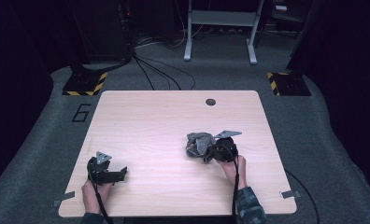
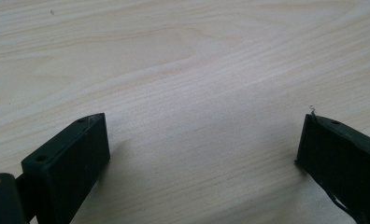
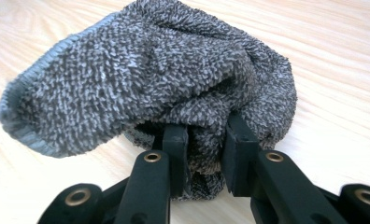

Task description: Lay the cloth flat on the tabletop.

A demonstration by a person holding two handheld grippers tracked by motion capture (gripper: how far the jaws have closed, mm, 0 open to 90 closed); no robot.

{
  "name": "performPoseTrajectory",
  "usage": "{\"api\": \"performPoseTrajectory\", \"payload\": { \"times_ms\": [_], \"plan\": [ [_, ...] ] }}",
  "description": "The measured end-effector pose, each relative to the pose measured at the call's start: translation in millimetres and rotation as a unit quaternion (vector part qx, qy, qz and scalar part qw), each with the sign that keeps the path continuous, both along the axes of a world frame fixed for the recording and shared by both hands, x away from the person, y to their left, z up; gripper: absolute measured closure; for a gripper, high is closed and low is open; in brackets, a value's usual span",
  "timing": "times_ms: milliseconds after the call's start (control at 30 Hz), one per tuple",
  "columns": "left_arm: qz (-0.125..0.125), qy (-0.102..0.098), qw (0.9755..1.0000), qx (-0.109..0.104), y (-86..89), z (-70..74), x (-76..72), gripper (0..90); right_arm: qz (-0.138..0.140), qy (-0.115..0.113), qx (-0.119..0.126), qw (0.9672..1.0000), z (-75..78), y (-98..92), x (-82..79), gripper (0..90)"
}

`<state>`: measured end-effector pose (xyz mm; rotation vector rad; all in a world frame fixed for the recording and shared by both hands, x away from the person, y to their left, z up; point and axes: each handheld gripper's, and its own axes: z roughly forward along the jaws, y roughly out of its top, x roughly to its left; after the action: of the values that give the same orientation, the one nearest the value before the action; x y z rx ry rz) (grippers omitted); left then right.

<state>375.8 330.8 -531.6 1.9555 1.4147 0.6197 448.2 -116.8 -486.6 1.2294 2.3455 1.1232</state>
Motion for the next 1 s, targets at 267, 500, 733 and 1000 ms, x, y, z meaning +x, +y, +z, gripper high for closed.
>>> {"api": "performPoseTrajectory", "payload": {
  "times_ms": [267,500,733,1000],
  "plan": [
    [0.000,0.000,1.0000,0.000,0.0,0.0,0.0,2.3,0.026,0.003,0.006,0.9996,-1.3,17.5,-5.6,73.6],
    [0.000,0.000,1.0000,-0.001,0.0,0.0,0.0,2.2,0.046,0.006,0.012,0.9988,-2.5,30.9,-11.0,73.3],
    [0.000,0.000,1.0000,0.000,0.0,0.0,-0.1,2.3,0.073,0.007,0.016,0.9972,-4.3,42.5,-18.1,73.1],
    [0.001,0.000,1.0000,0.000,0.0,0.0,-0.1,2.3,0.073,0.005,-0.005,0.9973,-14.3,49.8,-24.4,59.6]
  ]
}}
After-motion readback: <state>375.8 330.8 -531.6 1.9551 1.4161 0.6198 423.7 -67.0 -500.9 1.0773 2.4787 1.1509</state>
